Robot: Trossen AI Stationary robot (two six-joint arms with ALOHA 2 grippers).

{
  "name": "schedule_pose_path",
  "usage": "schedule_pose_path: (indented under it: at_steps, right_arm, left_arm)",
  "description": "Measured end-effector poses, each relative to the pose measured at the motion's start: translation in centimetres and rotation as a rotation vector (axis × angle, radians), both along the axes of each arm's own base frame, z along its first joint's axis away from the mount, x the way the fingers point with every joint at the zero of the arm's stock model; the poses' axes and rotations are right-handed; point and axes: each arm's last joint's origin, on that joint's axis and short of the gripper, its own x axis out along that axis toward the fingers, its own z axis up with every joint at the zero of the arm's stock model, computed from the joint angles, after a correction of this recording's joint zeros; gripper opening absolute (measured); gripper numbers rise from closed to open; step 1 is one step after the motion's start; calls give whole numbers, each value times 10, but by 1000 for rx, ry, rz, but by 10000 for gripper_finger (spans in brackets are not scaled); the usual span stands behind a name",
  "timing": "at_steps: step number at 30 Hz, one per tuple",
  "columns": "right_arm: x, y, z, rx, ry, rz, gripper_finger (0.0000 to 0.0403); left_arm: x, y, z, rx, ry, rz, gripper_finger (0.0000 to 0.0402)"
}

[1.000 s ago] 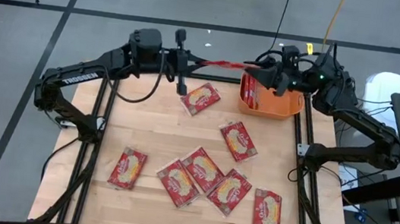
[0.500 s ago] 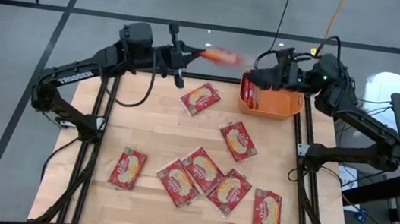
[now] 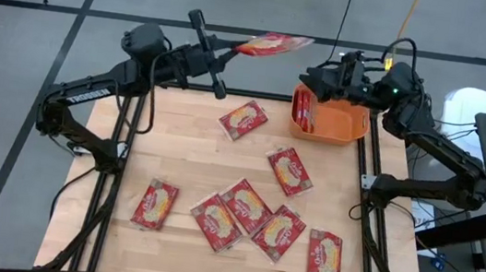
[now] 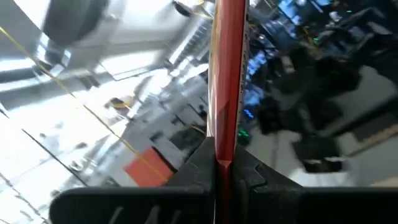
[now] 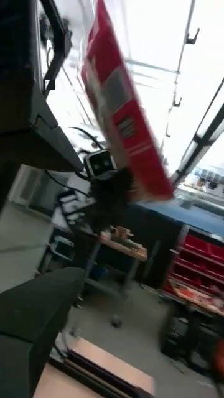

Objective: Sort popcorn bags into baskets
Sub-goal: Put the red popcorn bag into the orange bin

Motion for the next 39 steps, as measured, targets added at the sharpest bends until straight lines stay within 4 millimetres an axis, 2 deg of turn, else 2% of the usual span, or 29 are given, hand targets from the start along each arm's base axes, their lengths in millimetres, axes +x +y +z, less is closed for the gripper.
schedule_pose_path:
  at_steps: [3,7,11,14,21,30,39]
  right_arm:
    - [-3,-2,2,-165,-2,-31,258]
    - [-7,2,10,-515,-33,-103,258]
    - [-8,7,17,-939,-79,-195,258]
    - [-8,10,21,-1120,-105,-258,251]
    - [-4,13,18,-1224,-122,-189,212]
    - [1,19,15,-1385,-143,-159,158]
    - [11,16,8,-1422,-96,-172,111]
  left_arm:
    - [4,1,-7,-67,41,-49,10]
    - [10,-4,-10,-138,37,-127,14]
    - [20,-9,-16,-189,45,-166,18]
    - [29,-11,-24,-230,80,-180,12]
    - [39,-19,-29,-240,88,-210,17]
    - [47,-17,-36,-275,100,-215,24]
    - [61,-15,-47,-306,112,-224,26]
